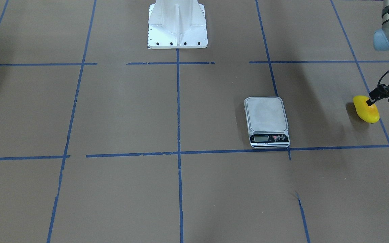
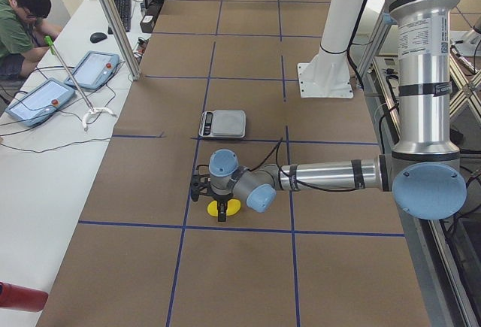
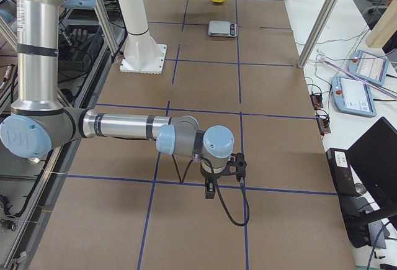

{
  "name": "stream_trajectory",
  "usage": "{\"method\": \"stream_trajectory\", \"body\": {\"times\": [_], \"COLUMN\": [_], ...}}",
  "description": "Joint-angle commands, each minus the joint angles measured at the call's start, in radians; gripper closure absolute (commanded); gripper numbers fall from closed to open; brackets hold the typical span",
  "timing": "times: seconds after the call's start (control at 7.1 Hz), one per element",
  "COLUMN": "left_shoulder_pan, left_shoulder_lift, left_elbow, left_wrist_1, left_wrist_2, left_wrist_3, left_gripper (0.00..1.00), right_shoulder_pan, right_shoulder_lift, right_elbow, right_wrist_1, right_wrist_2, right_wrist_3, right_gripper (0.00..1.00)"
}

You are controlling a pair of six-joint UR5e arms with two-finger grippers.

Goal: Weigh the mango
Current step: 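Lower the left gripper onto the yellow mango at the table edge, then close the left gripper on the mango and lift it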

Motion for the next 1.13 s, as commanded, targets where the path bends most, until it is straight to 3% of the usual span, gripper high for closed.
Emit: {"method": "stream_trajectory", "body": {"times": [0.0,0.28,0.42,0.56,0.7,0.85,0.99], "left_shoulder_pan": [0.043,0.059,0.065,0.065,0.065,0.057,0.054], "left_shoulder_lift": [-0.036,-0.045,-0.045,-0.043,-0.043,-0.025,-0.014], "left_elbow": [0.059,0.074,0.074,0.073,0.071,-0.011,-0.156], "left_wrist_1": [-0.019,-0.017,-0.017,-0.017,-0.019,0.014,0.191], "left_wrist_2": [0.01,0.025,0.025,0.025,0.025,0.013,-0.051], "left_wrist_3": [-0.001,0.003,0.01,0.016,0.034,0.059,0.086], "left_gripper": [0.0,0.0,0.17,0.76,1.0,1.0,1.0], "right_shoulder_pan": [0.0,0.0,0.0,0.0,0.0,0.0,0.0], "right_shoulder_lift": [0.001,0.001,0.001,0.001,0.001,0.001,0.0], "right_elbow": [0.0,0.0,0.0,0.0,0.0,0.0,0.0], "right_wrist_1": [-0.001,-0.001,-0.001,-0.001,-0.001,-0.001,0.001], "right_wrist_2": [0.0,0.0,0.0,0.0,0.0,0.0,0.0], "right_wrist_3": [0.0,0.0,0.0,0.0,0.0,0.0,0.0], "right_gripper": [0.0,0.0,0.0,0.0,0.0,0.0,0.0]}}
